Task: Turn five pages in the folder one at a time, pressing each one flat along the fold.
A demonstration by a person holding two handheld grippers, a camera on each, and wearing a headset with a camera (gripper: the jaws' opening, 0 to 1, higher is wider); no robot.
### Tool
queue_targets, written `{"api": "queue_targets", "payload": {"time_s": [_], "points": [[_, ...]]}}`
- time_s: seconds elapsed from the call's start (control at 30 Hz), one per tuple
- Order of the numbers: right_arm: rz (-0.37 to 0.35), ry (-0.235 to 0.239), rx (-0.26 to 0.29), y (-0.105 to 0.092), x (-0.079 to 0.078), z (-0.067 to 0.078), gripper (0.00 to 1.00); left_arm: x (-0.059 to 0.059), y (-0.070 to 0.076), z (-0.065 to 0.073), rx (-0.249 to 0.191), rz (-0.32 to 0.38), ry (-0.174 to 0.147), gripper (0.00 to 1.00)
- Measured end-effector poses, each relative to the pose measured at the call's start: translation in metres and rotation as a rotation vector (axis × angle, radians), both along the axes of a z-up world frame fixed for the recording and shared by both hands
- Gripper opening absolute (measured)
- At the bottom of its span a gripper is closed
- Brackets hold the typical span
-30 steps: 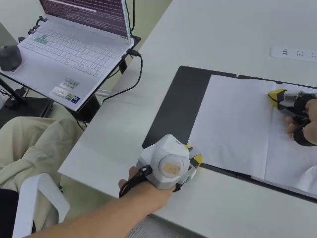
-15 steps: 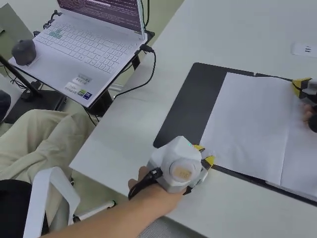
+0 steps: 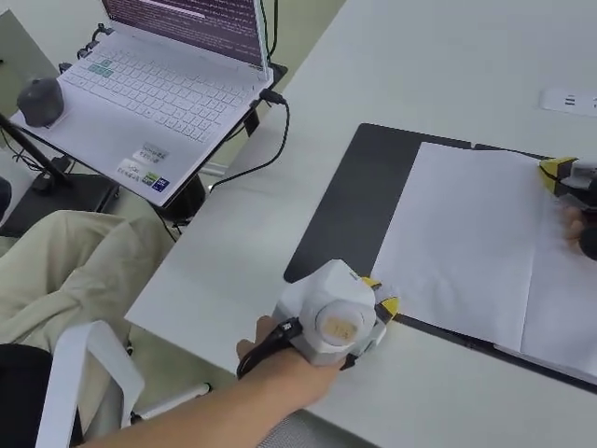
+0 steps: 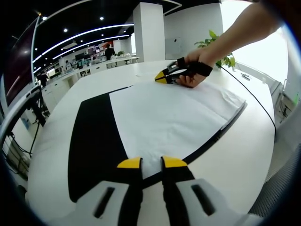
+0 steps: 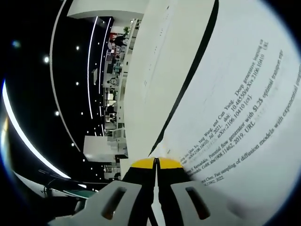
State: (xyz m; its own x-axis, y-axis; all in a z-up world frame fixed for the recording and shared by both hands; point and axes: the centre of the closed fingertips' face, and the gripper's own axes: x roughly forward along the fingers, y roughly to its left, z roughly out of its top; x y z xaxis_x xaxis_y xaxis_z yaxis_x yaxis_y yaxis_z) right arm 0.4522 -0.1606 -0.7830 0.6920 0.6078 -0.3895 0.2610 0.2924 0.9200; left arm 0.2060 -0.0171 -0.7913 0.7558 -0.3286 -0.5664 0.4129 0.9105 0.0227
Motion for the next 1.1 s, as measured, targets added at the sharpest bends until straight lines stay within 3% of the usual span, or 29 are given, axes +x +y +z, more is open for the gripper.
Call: {"api": "queue_targets", "payload": {"time_s": [0.33, 0.73, 0.93, 1.1], "points": [[0.099, 0.017, 0.007, 0.002, -0.025, -0.001, 0.00, 0.000, 0.000, 0.000, 0.006, -0.005, 0.000, 0.13], [0.134, 0.030, 0.011, 0.001, -0.048, -0.002, 0.00, 0.000, 0.000, 0.000, 0.009, -0.008, 0.002, 0.13], [0.127, 0.029, 0.024, -0.002, -0.067, 0.003, 0.00, -0.001, 0.000, 0.001, 0.008, -0.011, -0.001, 0.13], [0.168, 0.034, 0.044, 0.002, -0.086, 0.004, 0.00, -0.001, -0.001, 0.001, 0.009, -0.018, -0.003, 0.13]]}}
